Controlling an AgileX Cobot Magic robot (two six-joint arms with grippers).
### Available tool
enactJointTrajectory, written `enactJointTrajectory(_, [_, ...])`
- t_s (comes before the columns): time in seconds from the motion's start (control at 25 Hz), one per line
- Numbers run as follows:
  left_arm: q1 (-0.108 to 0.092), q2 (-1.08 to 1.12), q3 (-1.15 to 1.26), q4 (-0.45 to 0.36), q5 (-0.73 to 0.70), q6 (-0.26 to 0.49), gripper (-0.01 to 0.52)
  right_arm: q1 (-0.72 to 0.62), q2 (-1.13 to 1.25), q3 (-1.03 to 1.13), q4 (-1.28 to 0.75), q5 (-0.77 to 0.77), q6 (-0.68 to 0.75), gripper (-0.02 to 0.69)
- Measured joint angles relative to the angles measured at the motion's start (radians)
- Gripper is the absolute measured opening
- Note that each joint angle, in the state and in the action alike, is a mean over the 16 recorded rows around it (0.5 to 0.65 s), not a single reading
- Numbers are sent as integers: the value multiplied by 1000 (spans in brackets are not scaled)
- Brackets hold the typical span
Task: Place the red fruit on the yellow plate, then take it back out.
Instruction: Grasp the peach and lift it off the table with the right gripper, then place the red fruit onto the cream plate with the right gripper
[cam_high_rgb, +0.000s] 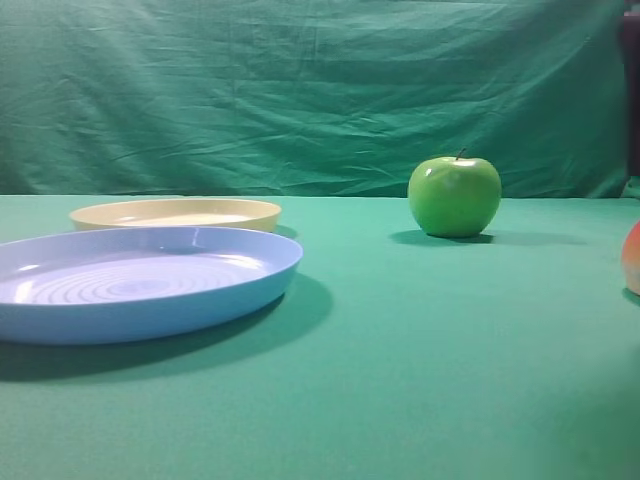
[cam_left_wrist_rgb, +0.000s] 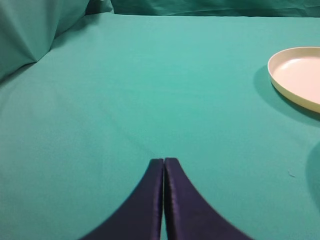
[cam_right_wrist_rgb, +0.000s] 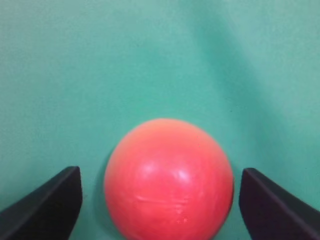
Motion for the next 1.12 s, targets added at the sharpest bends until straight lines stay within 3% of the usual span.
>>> enactJointTrajectory(0.24, [0,0,0,0,0,0,0,0,48,-6,-21,-26,-4,418])
enactJointTrajectory(0.6, [0,0,0,0,0,0,0,10,62,-119,-58,57,-13,212])
enactJointTrajectory(1.12, [0,0,0,0,0,0,0,165,141,-583,-84,143,-91,169])
